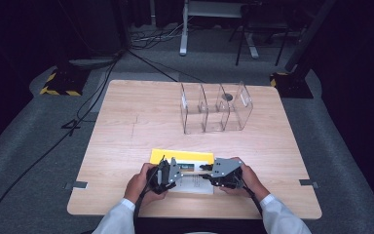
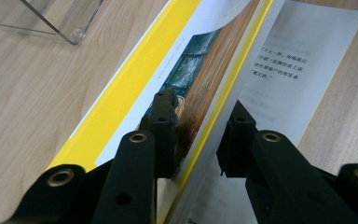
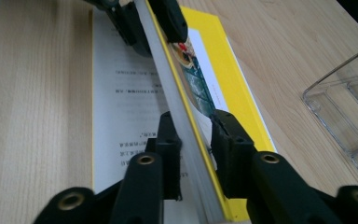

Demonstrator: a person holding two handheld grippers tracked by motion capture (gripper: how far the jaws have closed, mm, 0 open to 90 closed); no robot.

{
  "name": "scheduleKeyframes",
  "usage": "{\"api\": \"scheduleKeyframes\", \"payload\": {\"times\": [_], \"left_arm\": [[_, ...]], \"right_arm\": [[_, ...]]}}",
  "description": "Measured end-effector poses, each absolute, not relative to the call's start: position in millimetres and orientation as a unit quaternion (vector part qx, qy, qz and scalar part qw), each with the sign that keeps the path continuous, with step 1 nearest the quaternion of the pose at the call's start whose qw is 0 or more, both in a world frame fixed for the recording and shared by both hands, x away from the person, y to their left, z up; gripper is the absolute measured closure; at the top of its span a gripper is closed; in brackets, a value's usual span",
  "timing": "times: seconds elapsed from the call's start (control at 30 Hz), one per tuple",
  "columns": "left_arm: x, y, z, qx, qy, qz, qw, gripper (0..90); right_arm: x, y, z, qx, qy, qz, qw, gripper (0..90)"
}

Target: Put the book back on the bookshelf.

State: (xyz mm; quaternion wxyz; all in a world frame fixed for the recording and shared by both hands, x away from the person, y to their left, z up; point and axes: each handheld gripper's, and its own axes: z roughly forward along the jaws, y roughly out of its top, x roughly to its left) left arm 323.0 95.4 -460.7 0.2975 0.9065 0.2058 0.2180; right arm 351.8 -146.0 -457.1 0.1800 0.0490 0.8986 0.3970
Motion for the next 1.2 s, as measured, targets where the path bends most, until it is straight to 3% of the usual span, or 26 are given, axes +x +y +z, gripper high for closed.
{"api": "scheduleKeyframes", "payload": {"times": [0.23, 0.33, 0.67, 0.97, 1.03, 1.13, 1.2], "left_arm": [[327, 105, -460, 0.909, 0.202, 0.196, 0.306, 72.0], [328, 106, -459, 0.911, 0.203, 0.191, 0.304, 70.2], [324, 82, -455, 0.913, 0.211, 0.196, 0.290, 46.0], [324, 83, -450, 0.903, 0.202, 0.221, 0.309, 71.5], [325, 88, -449, 0.898, 0.205, 0.215, 0.324, 72.9], [327, 96, -446, 0.892, 0.209, 0.207, 0.344, 74.9], [327, 104, -443, 0.883, 0.215, 0.207, 0.361, 75.9]], "right_arm": [[363, -169, -465, 0.042, 0.891, 0.422, 0.160, 74.9], [360, -166, -464, 0.028, 0.894, 0.412, 0.172, 77.2], [345, -150, -458, -0.011, 0.898, 0.391, 0.202, 82.4], [346, -150, -453, 0.018, 0.892, 0.404, 0.201, 78.6], [349, -153, -451, 0.040, 0.883, 0.426, 0.193, 72.9], [356, -163, -446, 0.082, 0.869, 0.447, 0.197, 56.2], [363, -174, -446, 0.104, 0.863, 0.458, 0.187, 53.6]]}}
